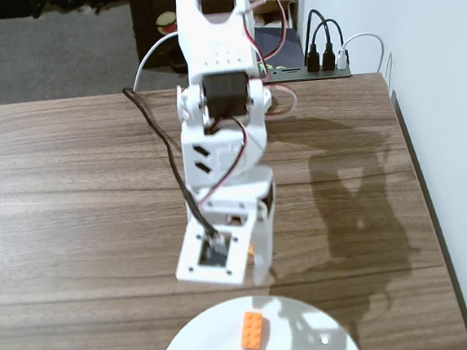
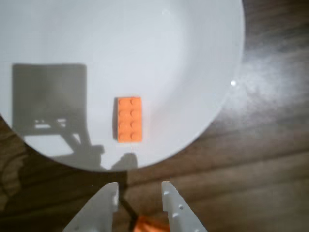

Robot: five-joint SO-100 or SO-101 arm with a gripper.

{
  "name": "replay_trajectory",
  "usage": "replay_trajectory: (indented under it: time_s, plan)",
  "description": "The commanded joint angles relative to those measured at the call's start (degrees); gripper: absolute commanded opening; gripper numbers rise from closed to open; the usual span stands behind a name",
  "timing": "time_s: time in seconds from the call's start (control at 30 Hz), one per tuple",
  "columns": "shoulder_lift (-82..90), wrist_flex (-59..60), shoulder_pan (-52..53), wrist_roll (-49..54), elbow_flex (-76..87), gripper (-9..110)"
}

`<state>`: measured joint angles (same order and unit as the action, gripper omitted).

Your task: Grasp a lego block and put it on the plate.

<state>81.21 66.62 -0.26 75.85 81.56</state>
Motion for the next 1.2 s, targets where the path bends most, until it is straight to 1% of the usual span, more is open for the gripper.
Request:
replay_trajectory:
  time_s: [0.0,0.03,0.2,0.47,0.7,0.9,1.17]
  plan:
    - [9.23,0.35,0.09,0.0,4.31,4]
    - [11.25,0.26,-0.09,-0.44,6.59,1]
    - [22.85,-2.64,-1.49,-3.6,21.71,1]
    - [42.01,-4.57,-5.01,-14.59,41.48,1]
    - [56.78,-3.6,-5.27,-26.28,53.53,1]
    - [67.15,-3.25,-2.37,-36.21,62.49,1]
    - [79.98,-1.05,2.02,-49.48,69.52,1]
